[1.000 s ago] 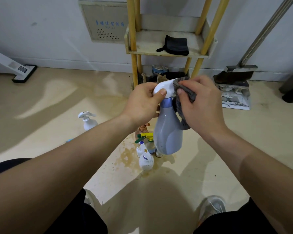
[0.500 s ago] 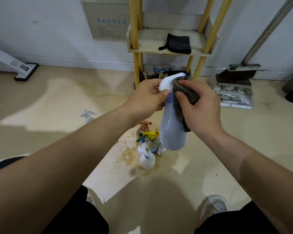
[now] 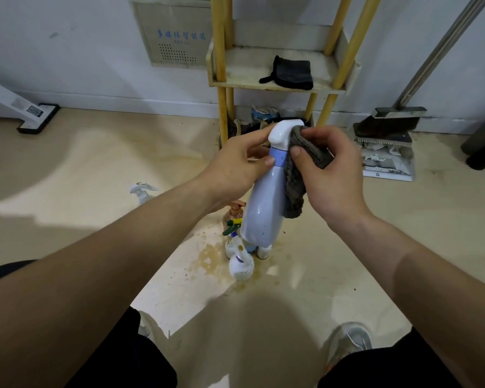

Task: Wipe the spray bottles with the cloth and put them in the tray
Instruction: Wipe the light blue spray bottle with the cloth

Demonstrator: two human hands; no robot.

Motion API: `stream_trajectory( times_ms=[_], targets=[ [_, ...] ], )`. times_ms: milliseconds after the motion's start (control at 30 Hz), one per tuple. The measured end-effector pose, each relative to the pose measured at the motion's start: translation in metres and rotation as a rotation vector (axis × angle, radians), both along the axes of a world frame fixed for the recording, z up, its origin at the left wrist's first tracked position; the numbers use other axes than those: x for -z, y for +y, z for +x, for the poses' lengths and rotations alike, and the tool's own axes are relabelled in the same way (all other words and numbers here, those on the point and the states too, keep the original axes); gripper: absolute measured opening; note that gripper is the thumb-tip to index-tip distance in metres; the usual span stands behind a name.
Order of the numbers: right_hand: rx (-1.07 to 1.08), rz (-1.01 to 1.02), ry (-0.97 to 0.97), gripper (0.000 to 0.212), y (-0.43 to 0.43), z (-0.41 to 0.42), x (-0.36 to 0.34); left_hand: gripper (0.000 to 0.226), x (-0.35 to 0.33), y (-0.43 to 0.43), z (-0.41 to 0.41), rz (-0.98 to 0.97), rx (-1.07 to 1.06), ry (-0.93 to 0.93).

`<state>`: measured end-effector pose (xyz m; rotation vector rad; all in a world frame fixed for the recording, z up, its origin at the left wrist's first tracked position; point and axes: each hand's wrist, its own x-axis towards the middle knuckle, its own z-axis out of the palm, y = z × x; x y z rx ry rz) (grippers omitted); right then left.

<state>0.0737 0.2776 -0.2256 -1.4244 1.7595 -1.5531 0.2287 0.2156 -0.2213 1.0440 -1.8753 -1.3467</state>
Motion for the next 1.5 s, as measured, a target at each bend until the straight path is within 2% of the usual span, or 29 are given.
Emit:
stream_trajectory(
  times_ms=[100,267,333,467,633,767,900,1000,1233,1367,1500],
  targets=[
    [-0.002,-0.006,0.086,0.019,0.002,0.002,0.001,0.059,0.001,0.002,-0.003,-0.013,-0.03,0.008],
    [-0.042,-0.097,0.401,0.016,0.002,0.004,0.005,0.053,-0.002,0.002,-0.005,0.024,-0.049,0.099],
    [-0.069,-0.103,0.454,0.02,0.002,0.006,0.007,0.052,-0.005,0.001,-0.004,0.038,-0.05,0.114],
    [-0.095,-0.067,0.381,0.024,0.0,0.003,0.005,0.043,-0.008,0.0,-0.003,0.106,0.004,0.136],
    [-0.05,-0.045,0.286,0.022,0.0,-0.001,0.004,0.06,-0.005,-0.007,-0.001,0.195,0.141,0.103],
    [-0.049,-0.035,0.227,0.022,-0.002,-0.001,0.003,0.058,-0.005,-0.006,-0.001,0.18,0.118,0.101],
    [-0.133,-0.02,0.217,0.031,-0.002,0.006,0.005,0.054,-0.007,-0.009,0.001,0.212,0.035,0.11],
    [-0.21,0.008,0.263,0.039,0.0,0.006,0.009,0.052,-0.01,-0.015,0.004,0.237,-0.107,0.144],
    [-0.369,-0.016,0.408,0.037,0.012,0.014,0.015,0.052,-0.009,-0.038,0.022,0.265,-0.388,0.162],
    [-0.423,0.029,0.473,0.037,0.02,0.014,0.024,0.059,-0.012,-0.045,0.029,0.272,-0.449,0.196],
    [-0.369,0.184,0.445,0.037,0.023,0.011,0.029,0.062,-0.013,-0.044,0.031,0.254,-0.461,0.187]
  ],
)
